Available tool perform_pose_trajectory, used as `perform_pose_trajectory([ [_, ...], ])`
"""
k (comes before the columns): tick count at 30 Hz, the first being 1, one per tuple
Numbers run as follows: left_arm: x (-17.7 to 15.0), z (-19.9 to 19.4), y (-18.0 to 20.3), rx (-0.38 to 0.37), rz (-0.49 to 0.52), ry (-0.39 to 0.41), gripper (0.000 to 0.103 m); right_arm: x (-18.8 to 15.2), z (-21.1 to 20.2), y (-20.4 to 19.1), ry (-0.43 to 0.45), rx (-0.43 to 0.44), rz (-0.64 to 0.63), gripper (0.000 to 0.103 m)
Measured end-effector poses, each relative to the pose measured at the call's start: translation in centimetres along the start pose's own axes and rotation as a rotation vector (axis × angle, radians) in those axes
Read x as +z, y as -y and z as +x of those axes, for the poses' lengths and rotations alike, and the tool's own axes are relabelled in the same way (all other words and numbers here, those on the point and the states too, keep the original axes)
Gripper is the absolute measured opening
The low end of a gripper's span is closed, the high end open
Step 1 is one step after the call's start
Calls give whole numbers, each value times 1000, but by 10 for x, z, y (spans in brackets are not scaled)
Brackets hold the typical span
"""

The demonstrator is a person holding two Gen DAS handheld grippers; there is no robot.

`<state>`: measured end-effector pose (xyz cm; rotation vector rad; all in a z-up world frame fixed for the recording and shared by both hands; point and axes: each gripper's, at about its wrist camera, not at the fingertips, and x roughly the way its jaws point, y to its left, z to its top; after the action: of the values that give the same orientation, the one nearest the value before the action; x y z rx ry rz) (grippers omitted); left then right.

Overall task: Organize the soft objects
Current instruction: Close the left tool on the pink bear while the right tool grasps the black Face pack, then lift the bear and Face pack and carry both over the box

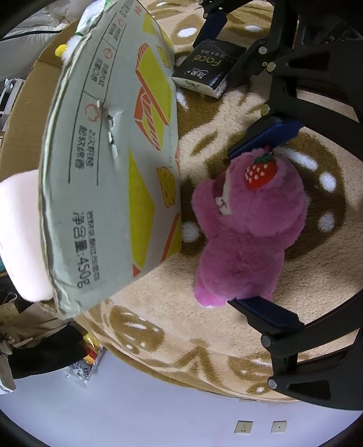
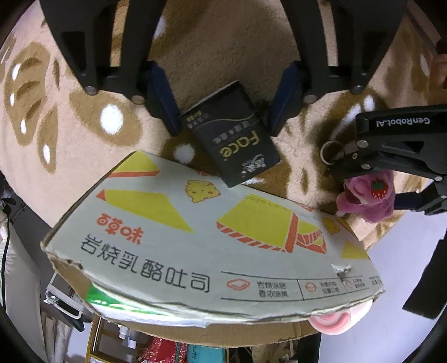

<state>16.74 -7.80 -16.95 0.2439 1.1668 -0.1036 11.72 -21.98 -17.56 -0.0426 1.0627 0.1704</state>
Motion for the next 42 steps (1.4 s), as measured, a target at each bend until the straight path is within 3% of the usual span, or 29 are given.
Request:
perform_pose_trajectory([
  [6, -3, -5, -10, -8, -33, 4, 92, 0, -9, 4, 7, 32, 28, 63],
  [19, -7, -9, -27, -70, -98, -17, 79, 0, -34, 18, 46, 78, 78, 58],
  [32, -12, -19, -39, -98, -165, 3, 78, 0, -61, 26, 98, 93, 99, 53],
  [38, -14, -30, -43, -92, -189, 41, 78, 2, -64, 24, 131, 104, 116, 52],
  [42, -17, -51, -47, -97, -211, 122, 78, 5, -80, 22, 185, 95, 116, 52],
])
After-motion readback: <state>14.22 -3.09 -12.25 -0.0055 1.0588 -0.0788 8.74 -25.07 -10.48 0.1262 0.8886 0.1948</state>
